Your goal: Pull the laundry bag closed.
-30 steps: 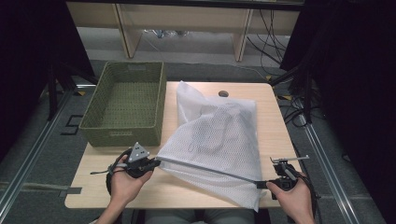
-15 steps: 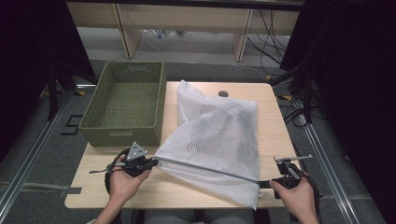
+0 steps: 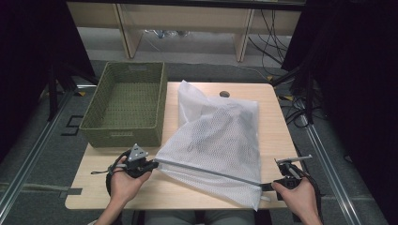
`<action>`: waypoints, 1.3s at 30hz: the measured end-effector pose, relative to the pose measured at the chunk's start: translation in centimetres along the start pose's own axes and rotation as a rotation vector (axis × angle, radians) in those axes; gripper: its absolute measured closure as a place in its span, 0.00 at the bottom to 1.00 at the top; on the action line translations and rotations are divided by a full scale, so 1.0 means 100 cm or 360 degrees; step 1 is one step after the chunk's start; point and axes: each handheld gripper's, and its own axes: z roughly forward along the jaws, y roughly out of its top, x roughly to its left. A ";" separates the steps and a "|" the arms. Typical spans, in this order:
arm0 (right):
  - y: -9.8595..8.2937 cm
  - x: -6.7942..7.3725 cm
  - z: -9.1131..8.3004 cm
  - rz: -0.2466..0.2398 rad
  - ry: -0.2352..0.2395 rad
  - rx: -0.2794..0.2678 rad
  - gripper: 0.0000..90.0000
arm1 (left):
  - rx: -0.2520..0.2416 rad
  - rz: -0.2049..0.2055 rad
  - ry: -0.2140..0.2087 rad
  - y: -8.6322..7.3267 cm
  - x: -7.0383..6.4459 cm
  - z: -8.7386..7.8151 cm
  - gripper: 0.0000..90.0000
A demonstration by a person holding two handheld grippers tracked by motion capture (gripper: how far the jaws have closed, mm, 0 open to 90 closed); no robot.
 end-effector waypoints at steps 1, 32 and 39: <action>0.000 -0.001 0.001 -0.0026 0.0000 -0.0024 0.97 | 0.0020 0.0008 -0.0015 0.000 0.001 0.000 0.97; 0.025 -0.018 -0.001 0.0036 -0.0267 -0.0097 0.96 | 0.0184 0.0181 -0.0169 -0.015 -0.028 0.024 0.93; 0.025 -0.011 -0.010 0.0023 -0.0236 -0.0276 0.82 | 0.0066 0.0165 -0.0170 -0.013 -0.025 0.013 0.67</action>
